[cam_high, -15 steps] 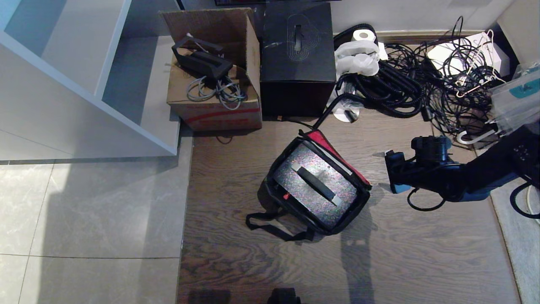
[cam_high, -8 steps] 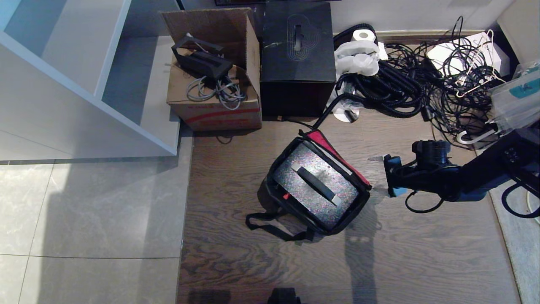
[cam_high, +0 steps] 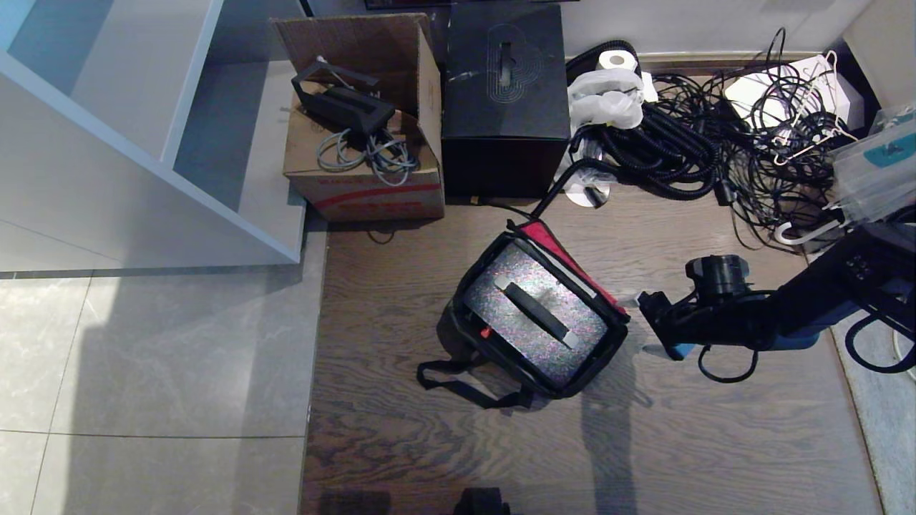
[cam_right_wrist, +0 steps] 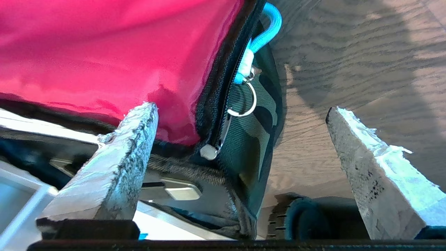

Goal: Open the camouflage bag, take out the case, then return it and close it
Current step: Close the top of the storage box

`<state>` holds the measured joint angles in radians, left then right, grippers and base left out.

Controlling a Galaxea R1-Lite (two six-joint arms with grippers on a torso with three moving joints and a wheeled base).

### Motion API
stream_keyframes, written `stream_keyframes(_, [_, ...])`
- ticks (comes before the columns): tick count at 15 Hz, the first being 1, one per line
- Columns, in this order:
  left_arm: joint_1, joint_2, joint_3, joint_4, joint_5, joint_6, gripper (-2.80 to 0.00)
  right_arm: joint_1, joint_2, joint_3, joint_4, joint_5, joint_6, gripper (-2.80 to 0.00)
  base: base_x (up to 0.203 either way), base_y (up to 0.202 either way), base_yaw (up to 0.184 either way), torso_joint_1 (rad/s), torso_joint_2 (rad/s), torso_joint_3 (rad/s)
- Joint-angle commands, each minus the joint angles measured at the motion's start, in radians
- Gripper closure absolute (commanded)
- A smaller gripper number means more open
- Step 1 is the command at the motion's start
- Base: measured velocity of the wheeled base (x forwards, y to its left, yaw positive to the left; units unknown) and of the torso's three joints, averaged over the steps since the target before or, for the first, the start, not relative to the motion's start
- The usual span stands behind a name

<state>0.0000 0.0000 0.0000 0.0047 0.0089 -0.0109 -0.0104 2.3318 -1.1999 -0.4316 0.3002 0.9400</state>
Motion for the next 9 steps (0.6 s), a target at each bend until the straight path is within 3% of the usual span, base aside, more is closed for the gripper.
stream_keyframes(1, [0.0,0.0,0.0,0.0,0.0,0.0,0.0,0.009,0.031,-0.021,-0.014,-0.003,0.008,-2.8,0.0,0.0,0.0,0.0,0.0,0.0])
stream_keyframes(3, [0.0,0.0,0.0,0.0,0.0,0.0,0.0,0.009,0.062,-0.064,-0.043,-0.017,0.029,-2.8,0.0,0.0,0.0,0.0,0.0,0.0])
stream_keyframes(6, [0.0,0.0,0.0,0.0,0.0,0.0,0.0,0.009,0.094,-0.152,-0.099,-0.088,0.191,-2.8,0.0,0.0,0.0,0.0,0.0,0.0])
stream_keyframes(9, [0.0,0.0,0.0,0.0,0.0,0.0,0.0,0.017,0.118,-0.165,-0.101,-0.088,0.203,-2.8,0.0,0.0,0.0,0.0,0.0,0.0])
